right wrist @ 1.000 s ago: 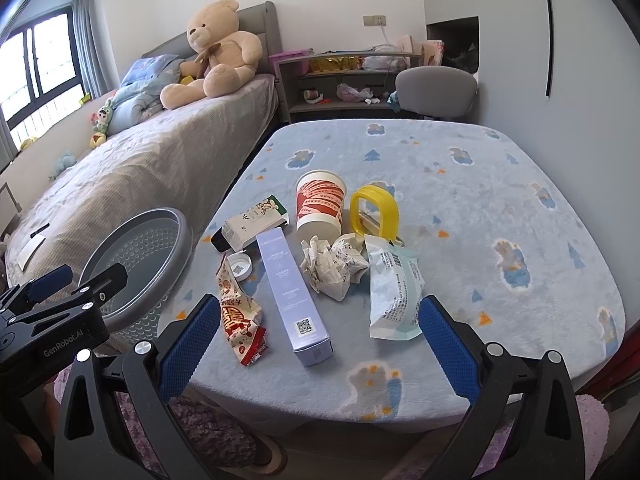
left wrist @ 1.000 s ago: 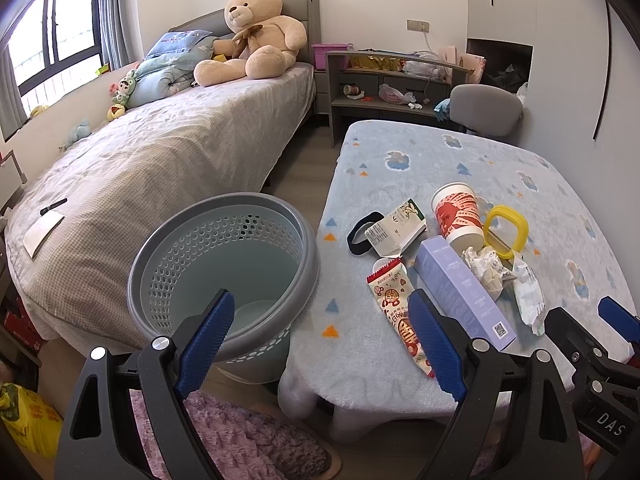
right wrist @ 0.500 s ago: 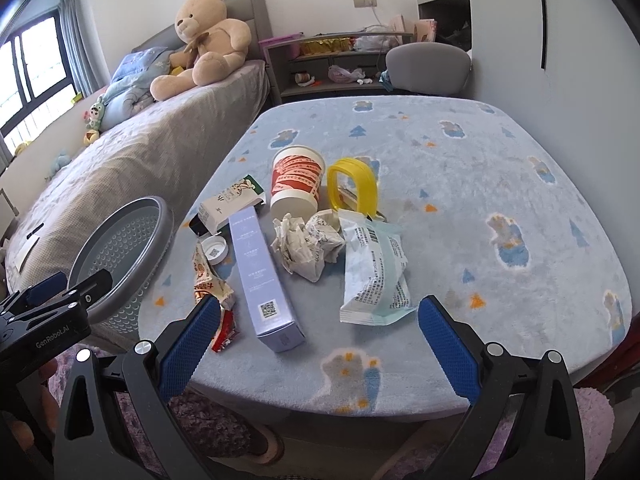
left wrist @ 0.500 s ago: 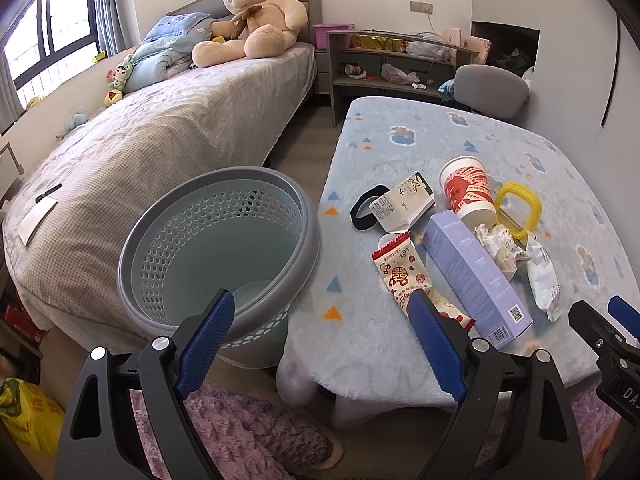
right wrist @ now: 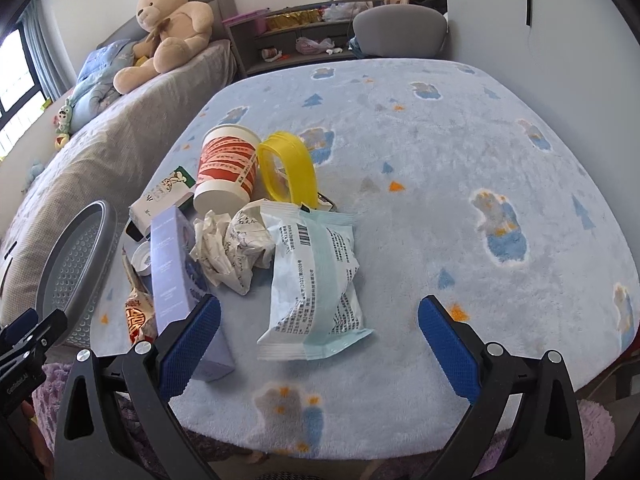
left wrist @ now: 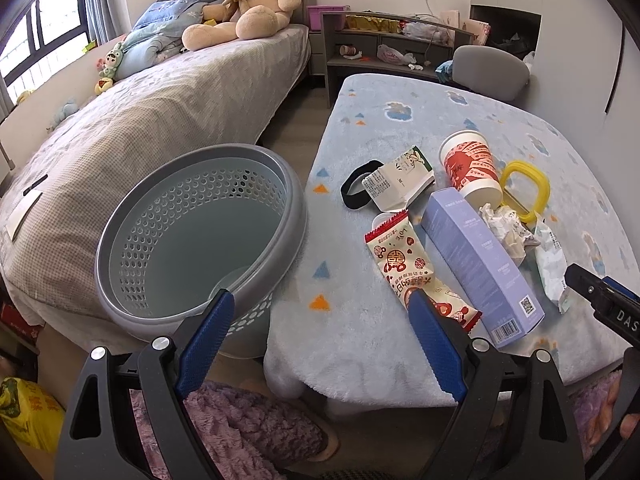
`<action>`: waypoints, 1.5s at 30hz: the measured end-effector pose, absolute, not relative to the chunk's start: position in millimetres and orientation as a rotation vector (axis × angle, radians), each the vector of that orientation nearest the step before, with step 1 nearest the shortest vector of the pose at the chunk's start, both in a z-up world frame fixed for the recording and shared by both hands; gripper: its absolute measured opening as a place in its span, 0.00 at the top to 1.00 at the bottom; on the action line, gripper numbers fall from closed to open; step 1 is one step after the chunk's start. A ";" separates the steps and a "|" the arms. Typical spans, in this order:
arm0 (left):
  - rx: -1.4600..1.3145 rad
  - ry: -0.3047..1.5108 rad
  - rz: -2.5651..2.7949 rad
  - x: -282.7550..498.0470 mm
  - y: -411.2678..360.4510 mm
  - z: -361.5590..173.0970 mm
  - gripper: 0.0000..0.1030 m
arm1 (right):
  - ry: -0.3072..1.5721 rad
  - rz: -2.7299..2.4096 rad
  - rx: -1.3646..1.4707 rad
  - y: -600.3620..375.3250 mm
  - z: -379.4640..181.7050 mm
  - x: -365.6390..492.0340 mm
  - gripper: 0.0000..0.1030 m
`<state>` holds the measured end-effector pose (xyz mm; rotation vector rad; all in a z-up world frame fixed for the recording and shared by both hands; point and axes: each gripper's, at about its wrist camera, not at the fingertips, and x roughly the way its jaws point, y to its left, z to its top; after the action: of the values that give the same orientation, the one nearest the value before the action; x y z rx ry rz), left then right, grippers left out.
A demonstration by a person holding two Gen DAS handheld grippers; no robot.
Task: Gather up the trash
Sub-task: 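Grasp the white-blue snack packet with the right gripper while the left gripper approaches the red wrapper, then lower the left gripper onto the red candy wrapper and close it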
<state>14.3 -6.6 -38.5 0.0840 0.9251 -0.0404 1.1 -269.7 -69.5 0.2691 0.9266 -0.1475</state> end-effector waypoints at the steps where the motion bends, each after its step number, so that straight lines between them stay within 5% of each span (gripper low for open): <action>1: 0.085 0.924 -0.040 14.5 -6.6 -38.7 0.18 | 0.933 -0.150 0.267 -270.7 -72.4 5.2 0.06; 13: 0.085 0.949 -0.035 24.1 -8.4 -46.7 0.18 | 1.004 -0.149 0.285 -282.5 -97.2 32.7 0.10; 19: 0.081 0.956 -0.031 24.7 -8.3 -47.8 0.18 | 1.021 -0.127 0.250 -275.3 -101.1 38.6 0.24; 24: 0.077 0.957 -0.035 24.4 -7.9 -47.7 0.18 | 1.041 -0.106 0.243 -270.4 -104.4 41.4 0.46; 45: 0.061 0.976 -0.085 32.7 -25.4 -45.0 0.18 | 0.978 -0.098 0.251 -278.0 -88.1 6.7 0.47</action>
<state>32.7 -25.4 -45.0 0.0615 0.9755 -0.0848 6.7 -278.0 -88.1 0.2506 0.9779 -0.0980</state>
